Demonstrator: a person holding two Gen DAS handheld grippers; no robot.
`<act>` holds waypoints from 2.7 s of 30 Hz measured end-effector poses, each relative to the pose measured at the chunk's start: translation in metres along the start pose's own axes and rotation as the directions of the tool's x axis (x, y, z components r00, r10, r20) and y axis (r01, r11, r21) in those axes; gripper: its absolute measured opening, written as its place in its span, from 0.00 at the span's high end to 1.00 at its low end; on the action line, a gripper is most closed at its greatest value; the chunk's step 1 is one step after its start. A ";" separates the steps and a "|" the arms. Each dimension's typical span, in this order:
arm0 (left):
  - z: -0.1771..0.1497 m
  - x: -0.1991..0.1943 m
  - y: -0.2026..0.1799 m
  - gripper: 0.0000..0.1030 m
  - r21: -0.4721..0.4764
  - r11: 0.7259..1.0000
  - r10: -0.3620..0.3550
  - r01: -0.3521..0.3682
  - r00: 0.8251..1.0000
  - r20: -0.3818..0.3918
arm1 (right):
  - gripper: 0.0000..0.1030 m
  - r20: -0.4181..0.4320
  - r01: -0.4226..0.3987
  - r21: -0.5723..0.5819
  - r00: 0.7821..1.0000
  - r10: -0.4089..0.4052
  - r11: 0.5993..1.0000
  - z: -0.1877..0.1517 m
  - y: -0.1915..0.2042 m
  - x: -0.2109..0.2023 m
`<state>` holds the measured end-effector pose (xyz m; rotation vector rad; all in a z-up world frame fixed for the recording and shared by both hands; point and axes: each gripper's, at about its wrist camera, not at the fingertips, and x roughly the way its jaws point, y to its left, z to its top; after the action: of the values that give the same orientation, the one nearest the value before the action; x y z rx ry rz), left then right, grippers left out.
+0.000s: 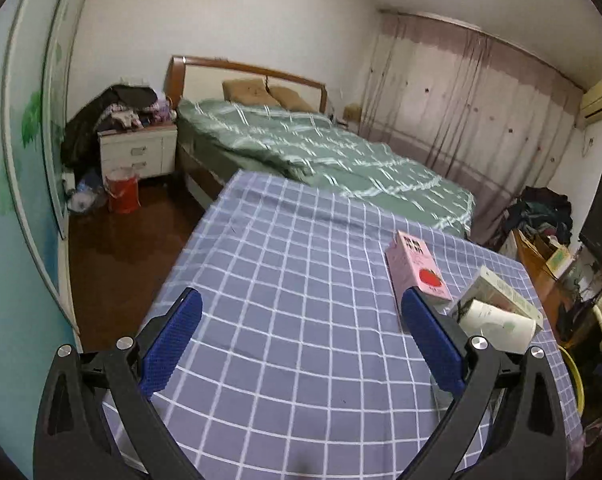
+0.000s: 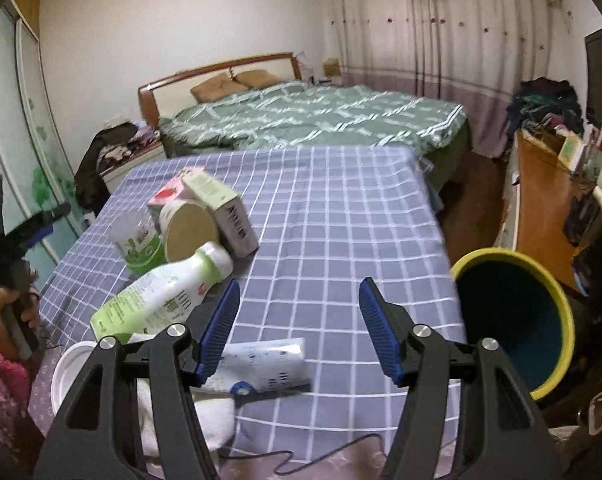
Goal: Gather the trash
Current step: 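Move the right gripper to the white tube on the table and grasp it, then lift the white tube off the table with the right gripper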
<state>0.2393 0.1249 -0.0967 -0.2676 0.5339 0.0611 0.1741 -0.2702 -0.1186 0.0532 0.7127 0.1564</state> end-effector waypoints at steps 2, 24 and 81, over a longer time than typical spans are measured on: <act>-0.002 0.004 -0.001 0.05 0.004 1.000 0.002 -0.002 1.000 -0.015 | 0.42 -0.038 -0.017 0.010 0.999 0.017 1.000 -0.008 0.000 0.008; -0.009 0.006 -0.021 0.05 0.051 0.999 -0.010 0.012 1.000 -0.028 | 1.00 -0.125 -0.093 0.065 0.987 0.100 0.994 -0.032 0.001 0.018; -0.008 0.004 -0.018 0.05 0.042 0.999 0.026 -0.026 1.000 -0.002 | 0.45 -0.459 -0.419 -0.711 0.885 0.079 0.565 -0.020 0.091 0.050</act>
<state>0.2412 0.1057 -0.1015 -0.2198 0.5403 0.0750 0.1873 -0.1727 -0.1566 -0.7813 0.9698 0.7901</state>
